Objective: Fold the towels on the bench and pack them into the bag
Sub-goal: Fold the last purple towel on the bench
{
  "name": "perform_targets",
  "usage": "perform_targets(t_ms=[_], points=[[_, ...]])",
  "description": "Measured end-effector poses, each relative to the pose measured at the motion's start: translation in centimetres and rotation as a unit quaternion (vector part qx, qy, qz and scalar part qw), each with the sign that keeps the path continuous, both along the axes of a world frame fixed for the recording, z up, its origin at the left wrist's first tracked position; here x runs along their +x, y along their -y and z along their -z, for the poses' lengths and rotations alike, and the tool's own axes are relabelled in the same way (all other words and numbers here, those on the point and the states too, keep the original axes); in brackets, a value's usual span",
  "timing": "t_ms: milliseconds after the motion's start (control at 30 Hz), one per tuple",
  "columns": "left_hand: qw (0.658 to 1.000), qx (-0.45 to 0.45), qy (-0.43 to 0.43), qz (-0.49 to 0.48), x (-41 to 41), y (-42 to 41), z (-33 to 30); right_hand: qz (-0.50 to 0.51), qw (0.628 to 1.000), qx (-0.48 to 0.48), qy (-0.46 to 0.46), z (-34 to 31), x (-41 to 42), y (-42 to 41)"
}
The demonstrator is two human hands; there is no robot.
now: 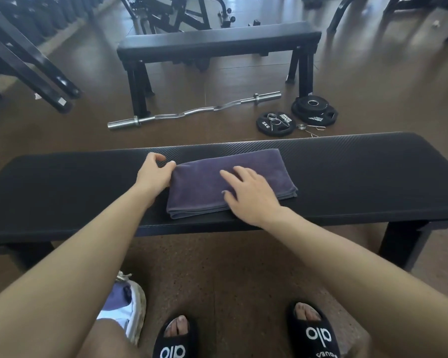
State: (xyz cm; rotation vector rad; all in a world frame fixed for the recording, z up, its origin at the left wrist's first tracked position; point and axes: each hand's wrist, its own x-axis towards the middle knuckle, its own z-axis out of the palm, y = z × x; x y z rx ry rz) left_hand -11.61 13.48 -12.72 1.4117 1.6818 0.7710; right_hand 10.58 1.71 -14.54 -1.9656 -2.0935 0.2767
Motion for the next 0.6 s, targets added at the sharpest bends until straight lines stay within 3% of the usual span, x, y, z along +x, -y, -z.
perform_targets(t_ms=[133, 333, 467, 600], points=[[1.000, -0.026, -0.009, 0.006, 0.8, -1.2, 0.3, -0.019, 0.996, -0.065, 0.064, 1.2, -0.1, -0.3], [1.000, -0.008, 0.015, 0.012, 0.3, -1.5, 0.8, -0.001, 0.996, -0.070, 0.054, 1.2, -0.9, -0.3], [1.000, -0.004, 0.000, 0.030, 0.1, -1.2, 1.4, 0.011, 0.998, -0.004, 0.057, 0.4, -2.9, -0.1], [0.996, 0.013, -0.077, 0.052, -0.4, -1.1, 1.6, -0.109, 0.991, 0.073, -0.010, -0.2, -5.6, 0.2]])
